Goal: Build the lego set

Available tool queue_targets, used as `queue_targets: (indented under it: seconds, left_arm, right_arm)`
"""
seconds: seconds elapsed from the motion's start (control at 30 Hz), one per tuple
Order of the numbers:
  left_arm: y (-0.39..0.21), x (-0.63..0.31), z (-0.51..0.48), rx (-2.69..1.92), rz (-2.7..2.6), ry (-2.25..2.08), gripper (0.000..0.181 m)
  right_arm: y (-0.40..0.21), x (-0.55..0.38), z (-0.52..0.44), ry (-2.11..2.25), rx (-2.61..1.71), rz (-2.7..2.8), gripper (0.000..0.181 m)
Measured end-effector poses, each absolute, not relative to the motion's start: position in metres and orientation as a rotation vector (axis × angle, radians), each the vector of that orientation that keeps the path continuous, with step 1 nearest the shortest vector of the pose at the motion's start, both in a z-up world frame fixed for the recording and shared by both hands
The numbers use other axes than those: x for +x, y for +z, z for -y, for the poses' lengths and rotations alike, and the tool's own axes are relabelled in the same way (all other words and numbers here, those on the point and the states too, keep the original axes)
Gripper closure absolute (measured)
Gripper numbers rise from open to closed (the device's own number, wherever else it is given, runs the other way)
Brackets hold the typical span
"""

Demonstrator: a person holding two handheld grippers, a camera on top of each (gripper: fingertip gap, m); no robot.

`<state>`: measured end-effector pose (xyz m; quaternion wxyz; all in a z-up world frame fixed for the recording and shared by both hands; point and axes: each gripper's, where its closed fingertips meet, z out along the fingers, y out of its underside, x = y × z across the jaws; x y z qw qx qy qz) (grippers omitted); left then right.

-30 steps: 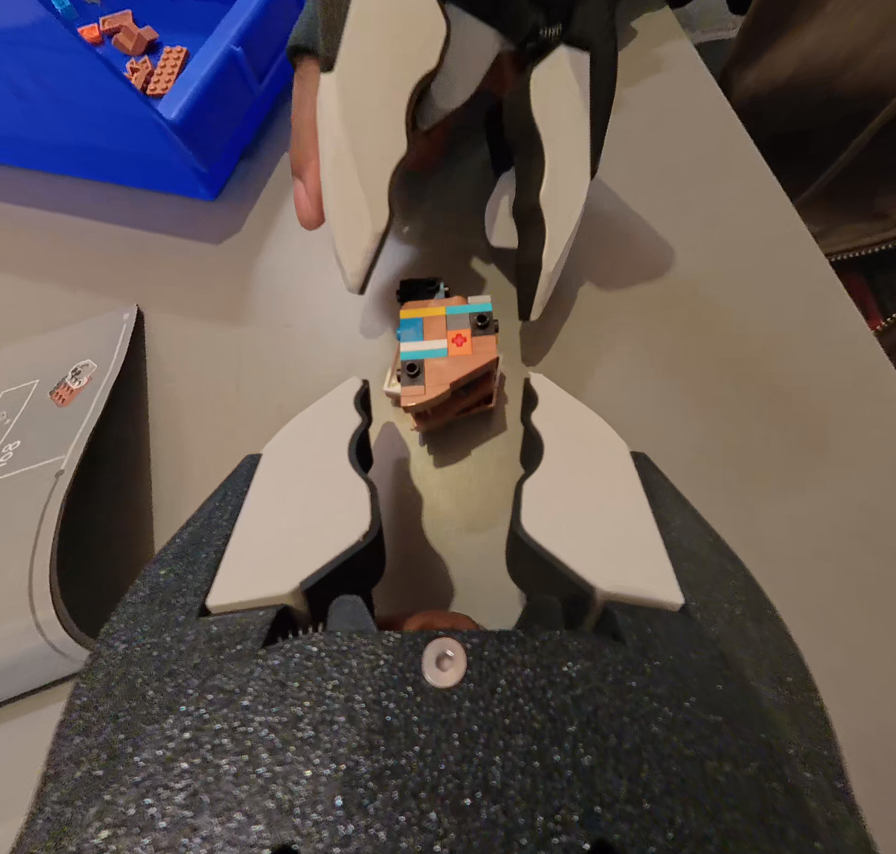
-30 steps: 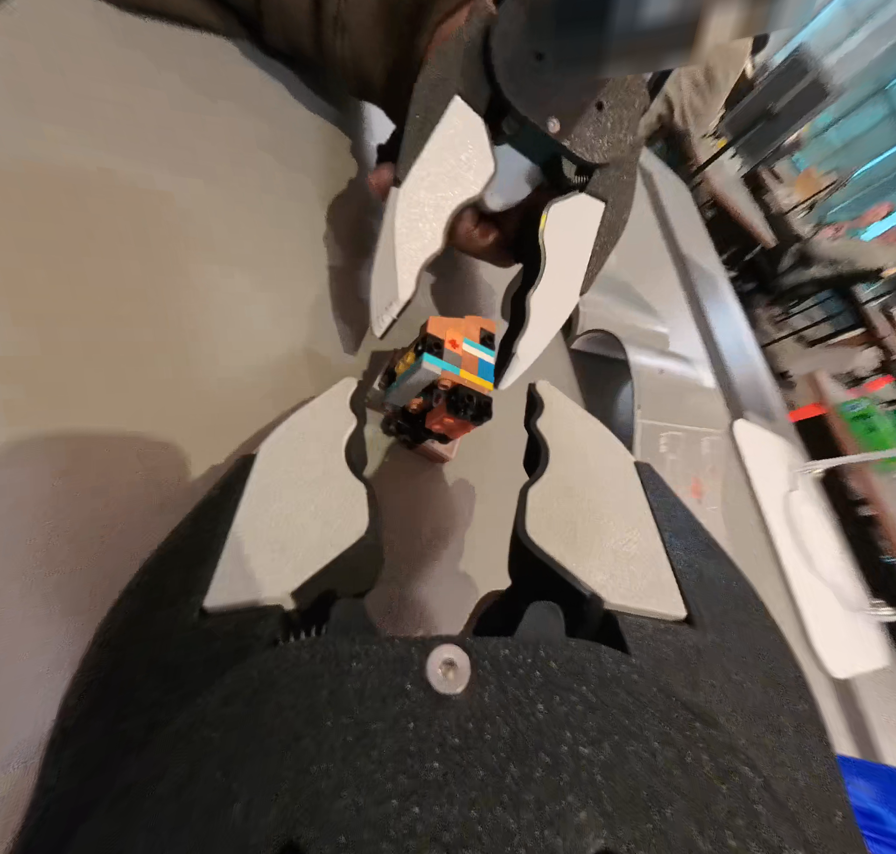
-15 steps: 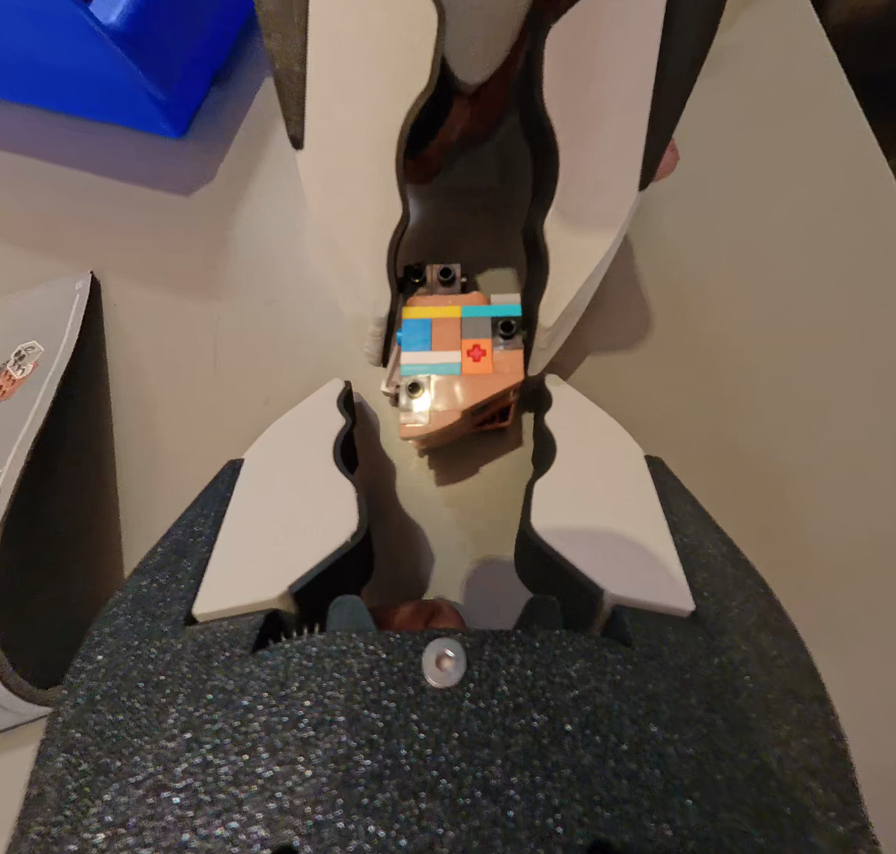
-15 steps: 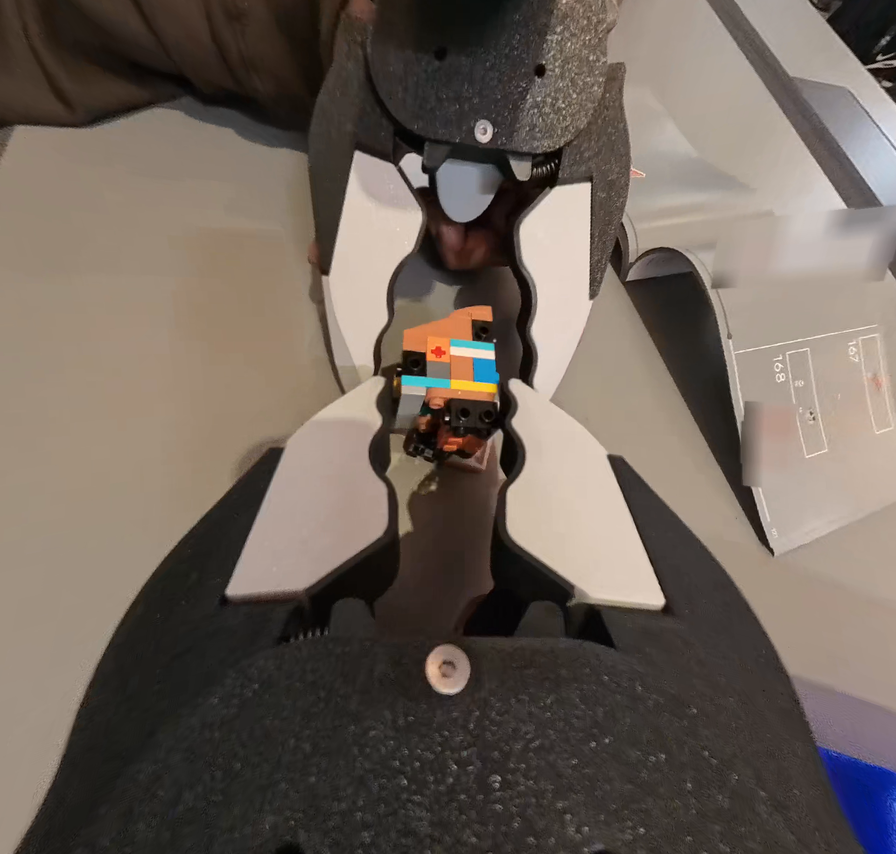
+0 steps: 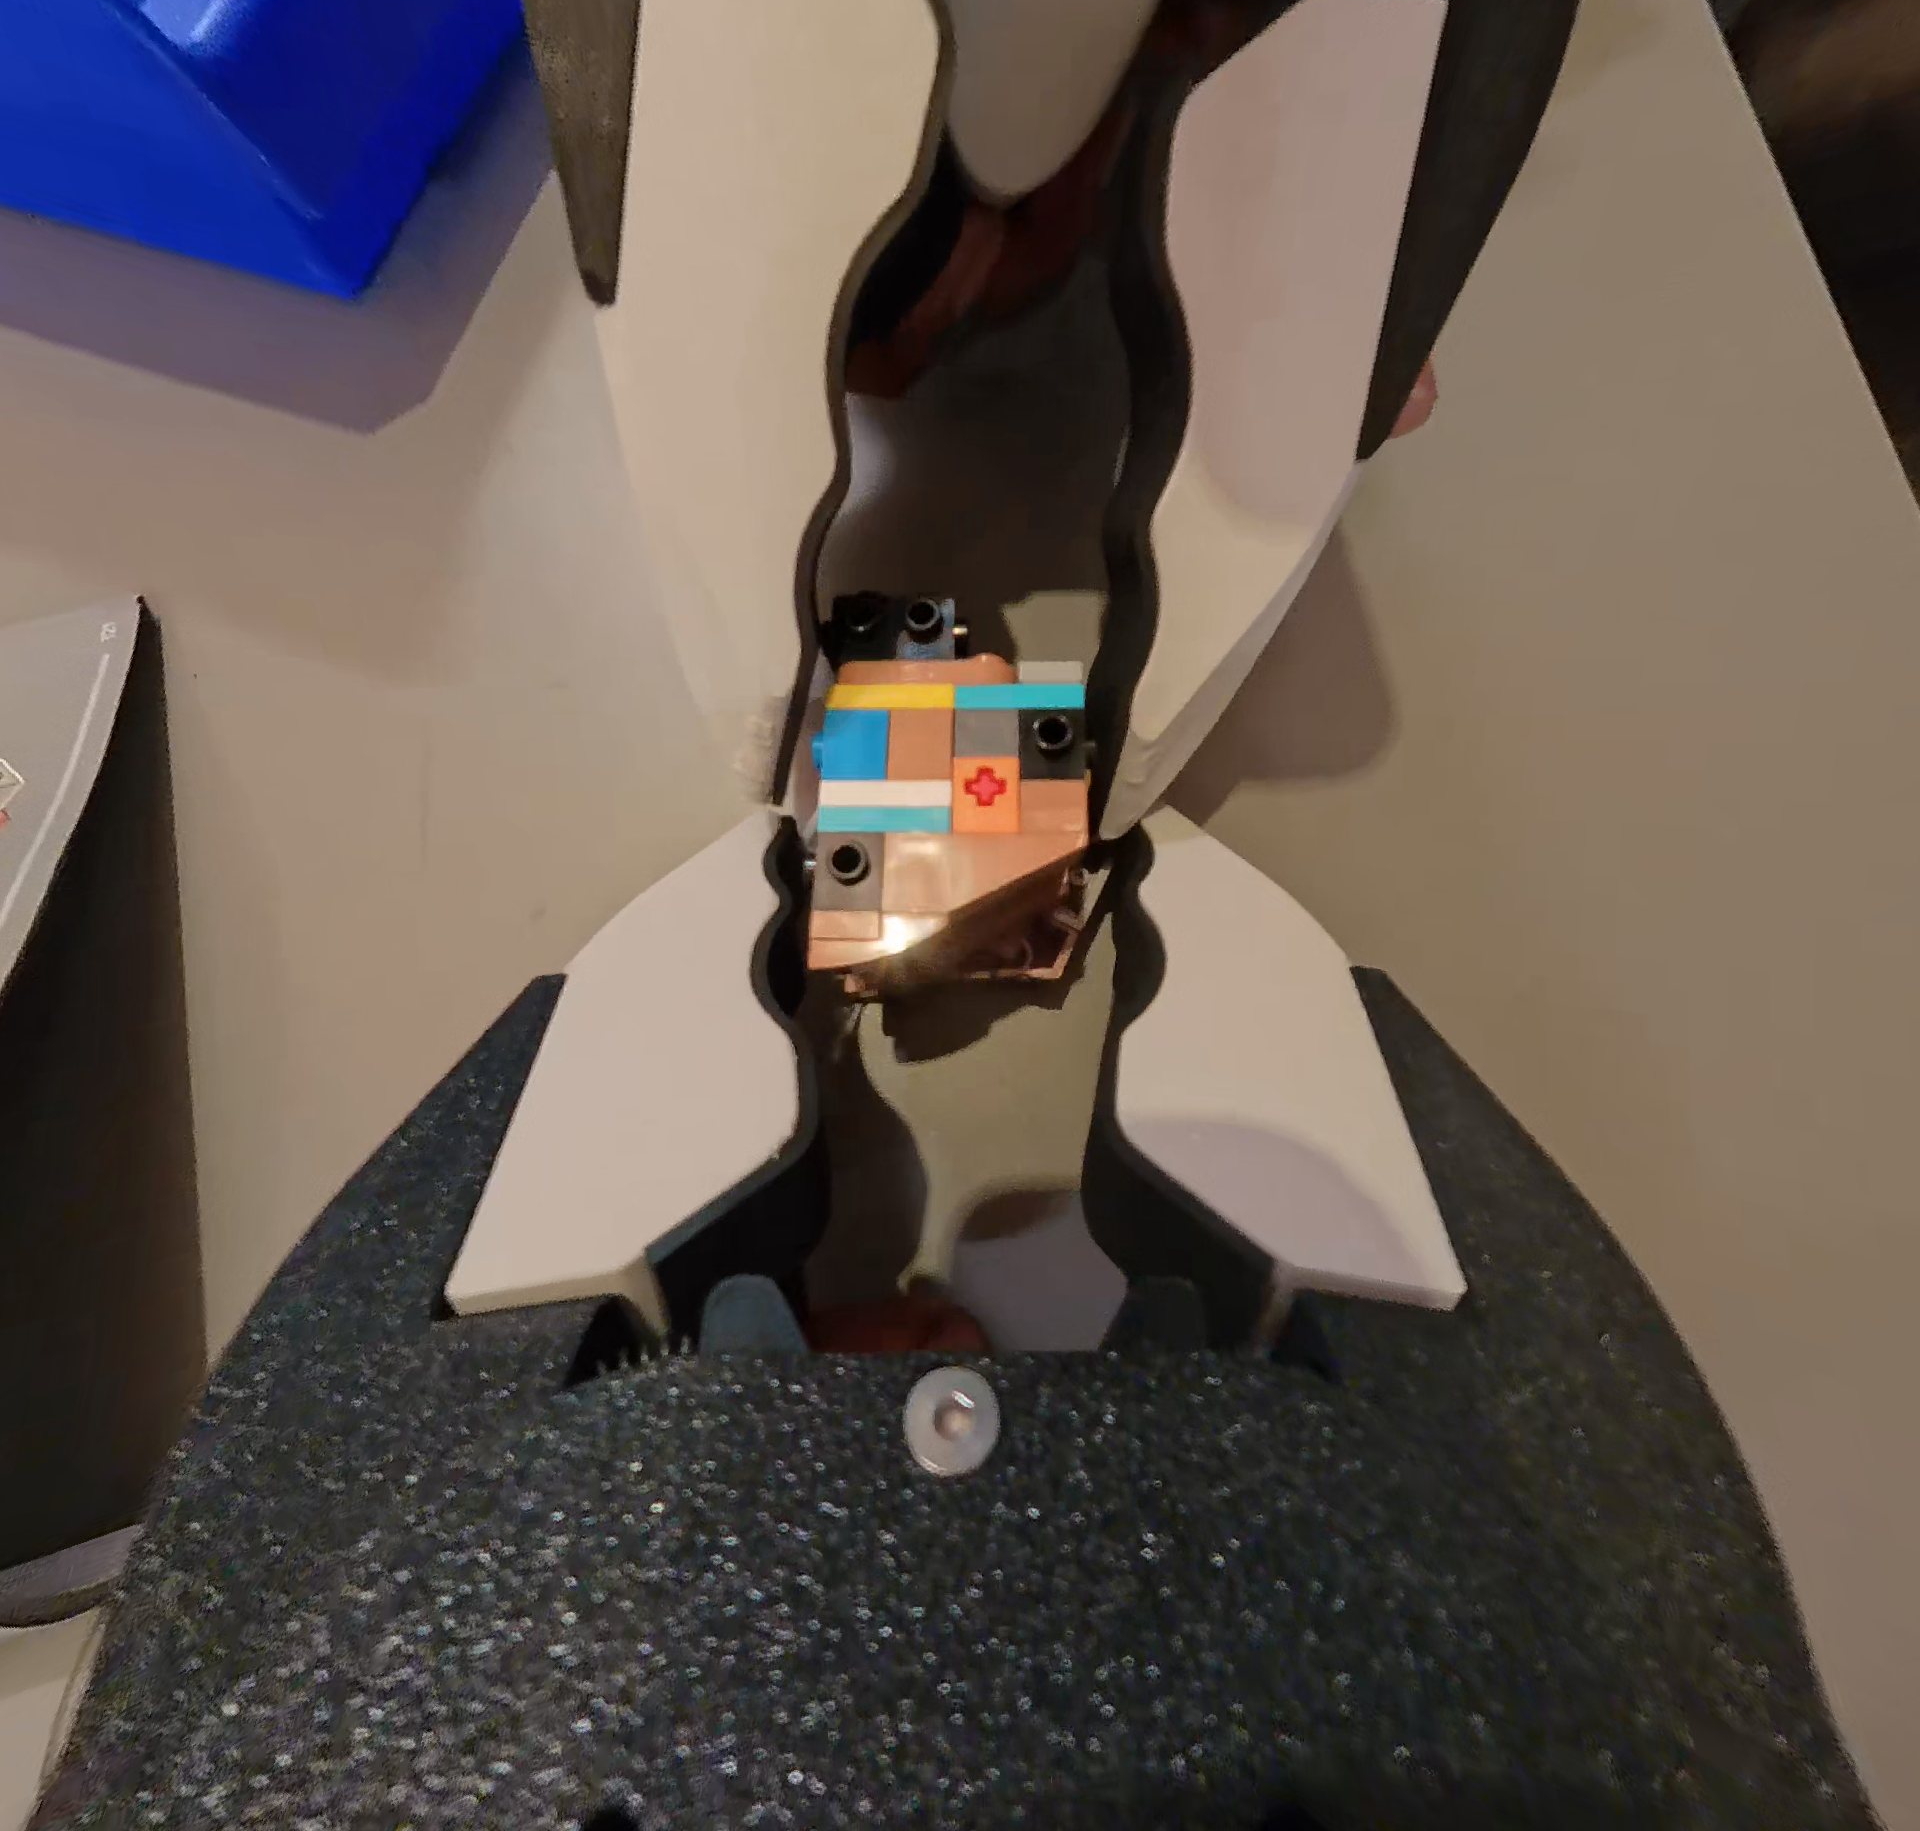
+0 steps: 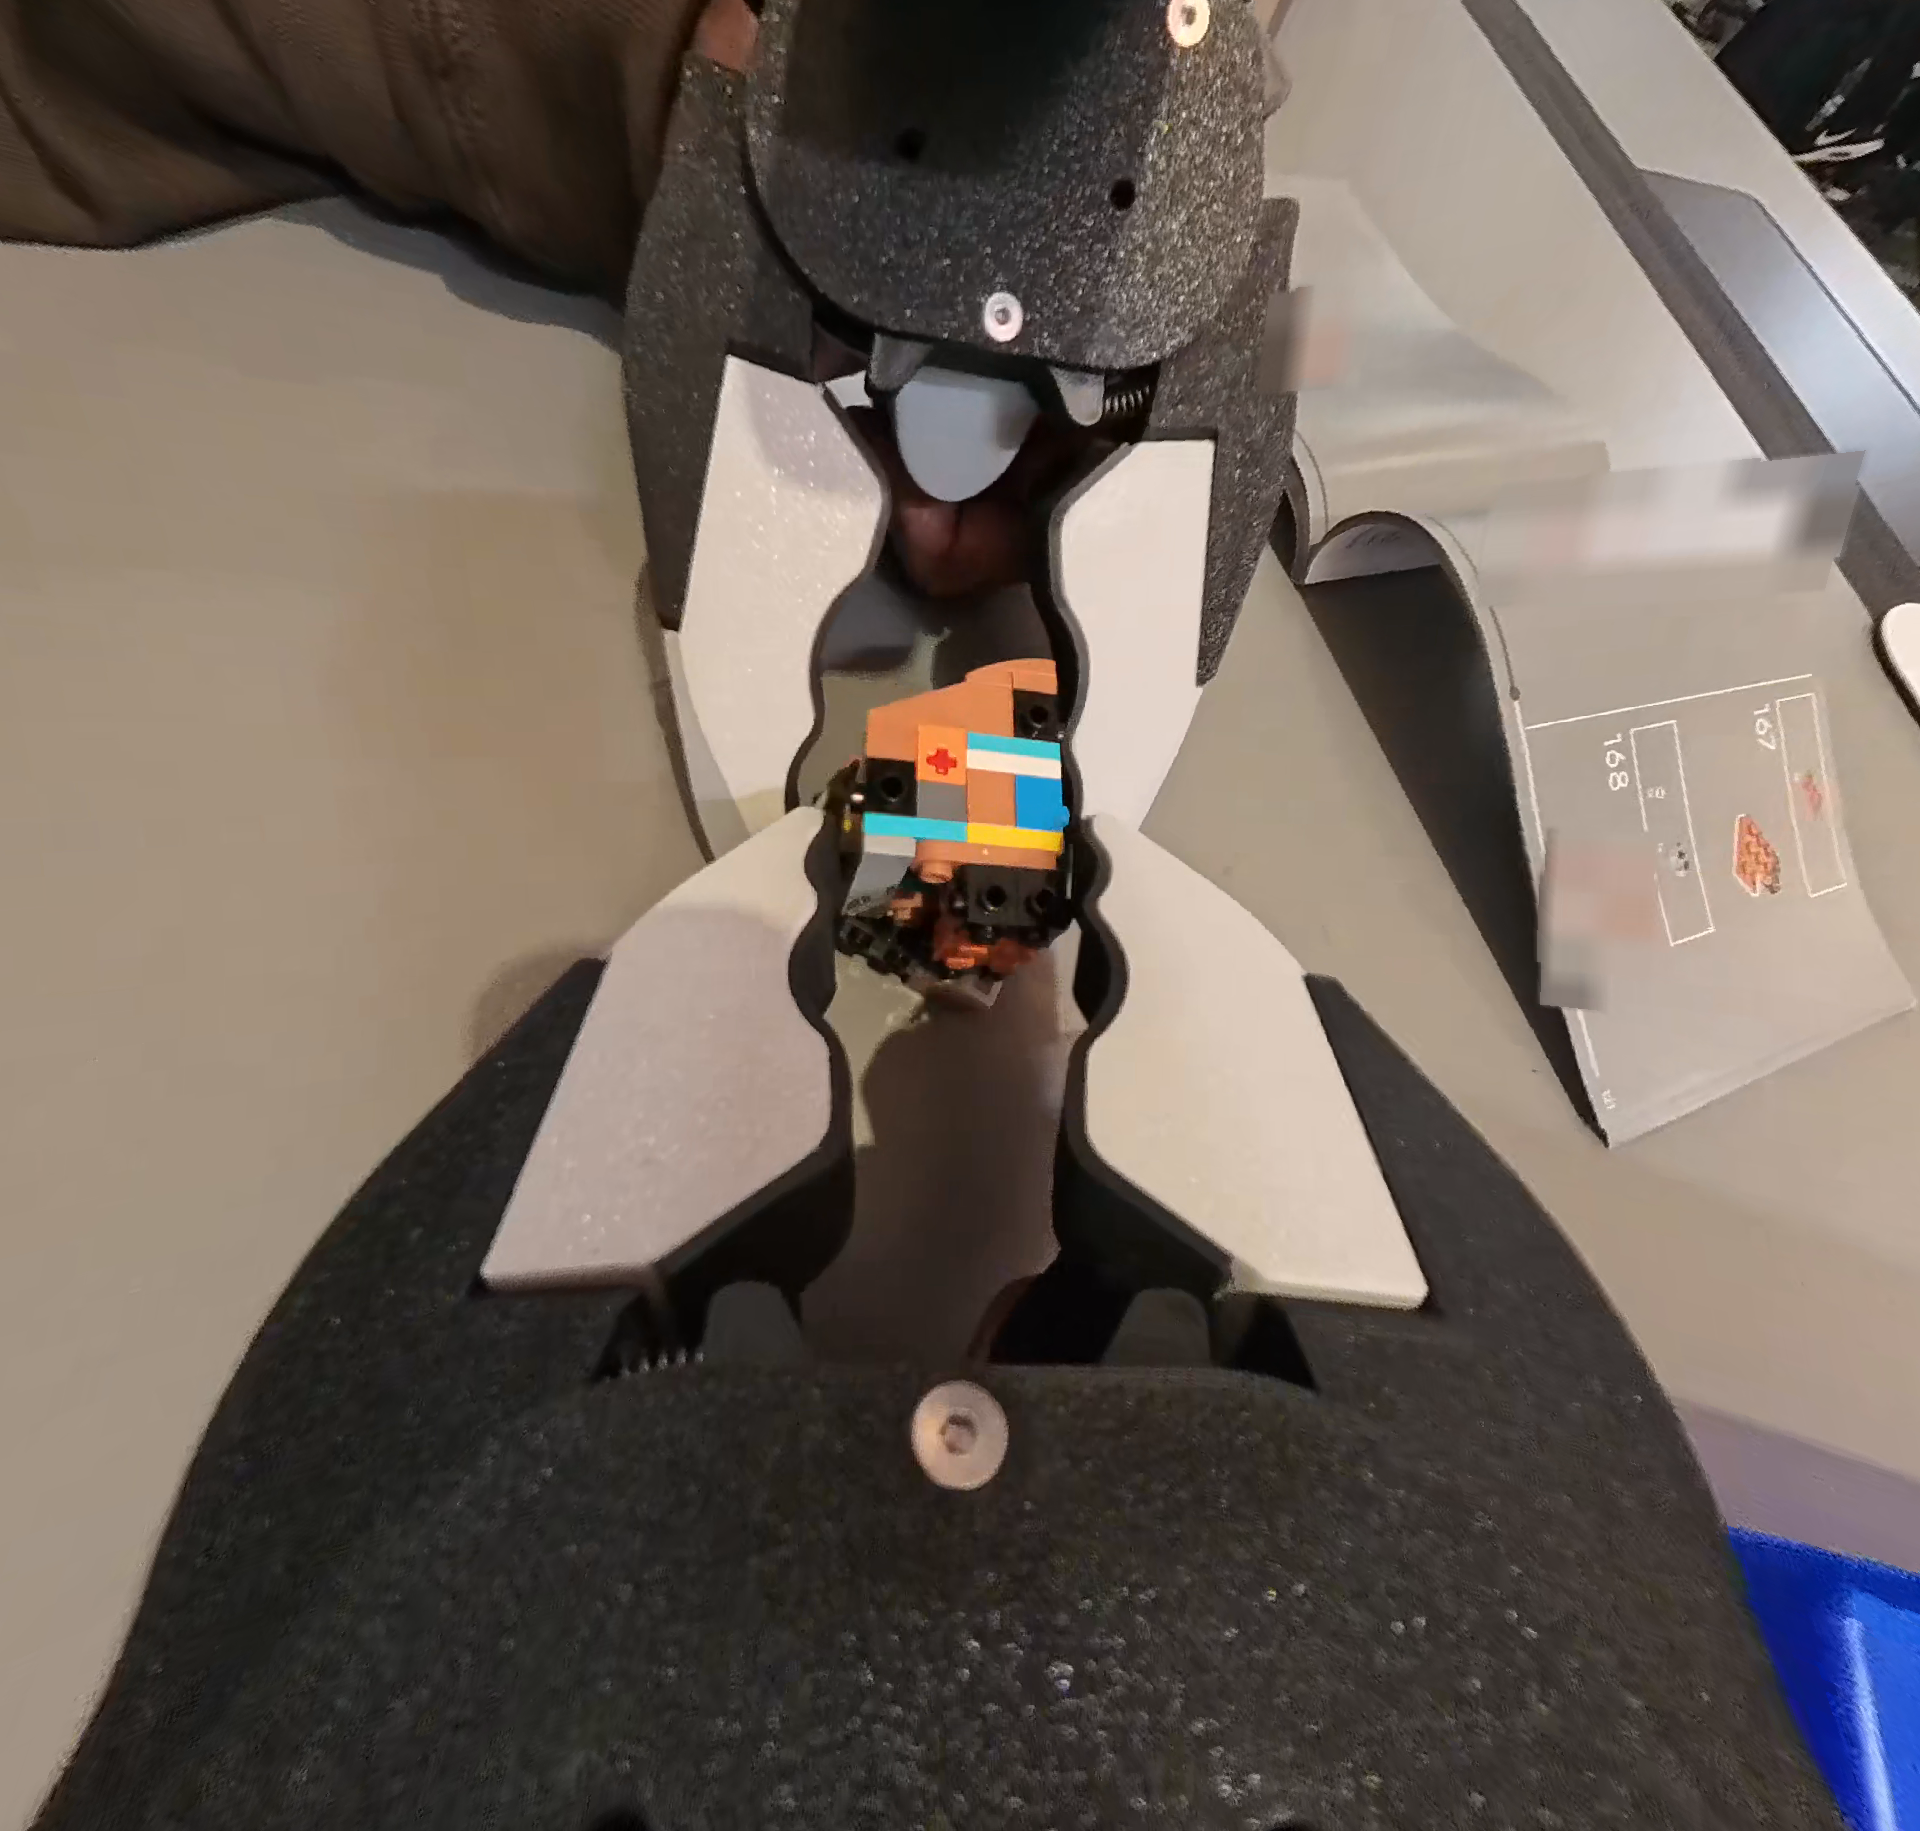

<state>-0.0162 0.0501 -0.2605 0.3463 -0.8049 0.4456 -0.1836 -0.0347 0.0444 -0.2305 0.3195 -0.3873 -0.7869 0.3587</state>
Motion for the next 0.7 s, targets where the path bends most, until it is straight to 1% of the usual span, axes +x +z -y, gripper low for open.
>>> queue_targets:
  seconds: [0.1, 0.27, 0.57, 0.7]
  left_arm:
    - [-0.26, -0.017, -0.052, -2.086, -1.143, -0.466, 0.123]
    - [-0.251, -0.018, -0.054, -2.044, -1.087, -0.504, 0.122]
    - [-0.223, -0.026, -0.059, -1.993, -0.994, -0.492, 0.122]
    - [-0.208, -0.033, -0.061, -2.041, -0.885, -0.495, 0.122]
  right_arm:
    - [-0.228, -0.034, -0.046, 0.928, -0.987, 2.06, 0.137]
    - [-0.22, -0.032, -0.052, 0.933, -0.954, 2.03, 0.128]
    - [-0.217, -0.03, -0.067, 0.955, -1.016, 1.99, 0.13]
    - [-0.208, -0.034, -0.067, 0.932, -0.953, 1.921, 0.127]
